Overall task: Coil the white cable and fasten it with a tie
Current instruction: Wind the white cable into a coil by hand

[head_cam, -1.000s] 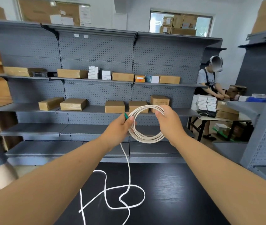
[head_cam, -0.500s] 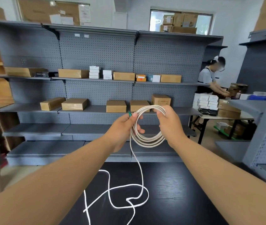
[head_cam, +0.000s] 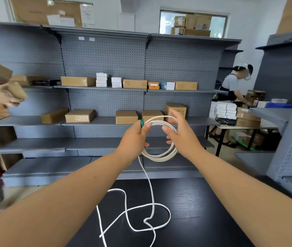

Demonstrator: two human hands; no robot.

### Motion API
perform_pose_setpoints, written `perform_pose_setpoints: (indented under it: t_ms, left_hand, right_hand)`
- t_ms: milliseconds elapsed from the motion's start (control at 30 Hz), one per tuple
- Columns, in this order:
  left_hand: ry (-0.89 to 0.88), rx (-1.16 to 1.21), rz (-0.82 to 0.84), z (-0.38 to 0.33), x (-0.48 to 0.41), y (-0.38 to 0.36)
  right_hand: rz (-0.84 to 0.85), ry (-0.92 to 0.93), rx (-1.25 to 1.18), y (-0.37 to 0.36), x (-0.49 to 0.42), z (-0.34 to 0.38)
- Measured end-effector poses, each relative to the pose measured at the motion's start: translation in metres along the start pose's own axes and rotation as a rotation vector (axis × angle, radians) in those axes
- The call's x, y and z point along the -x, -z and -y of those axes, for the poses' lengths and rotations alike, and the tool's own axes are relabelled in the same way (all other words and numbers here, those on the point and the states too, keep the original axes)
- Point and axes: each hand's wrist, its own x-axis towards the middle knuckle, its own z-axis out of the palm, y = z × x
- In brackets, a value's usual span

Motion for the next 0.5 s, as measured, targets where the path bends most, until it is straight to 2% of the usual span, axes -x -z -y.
perform_pose_setpoints:
  t_ms: [167, 367, 500]
  left_hand:
    - [0.053, 0.269, 0.024, 0.002, -0.001, 0.005]
    - [0.070, 0.255, 0.063, -0.002, 0.002, 0.008]
    - [0.063, 0.205, 0.061, -0.004, 0.002, 0.005]
  right_hand:
    - [0.010, -0.047, 0.058, -0.009, 0.004, 0.007]
    - [-0.050, -0.046, 0.101, -0.008, 0.005, 0.004]
    - [-0.005, -0.071, 0.087, 0.001, 0.002, 0.010]
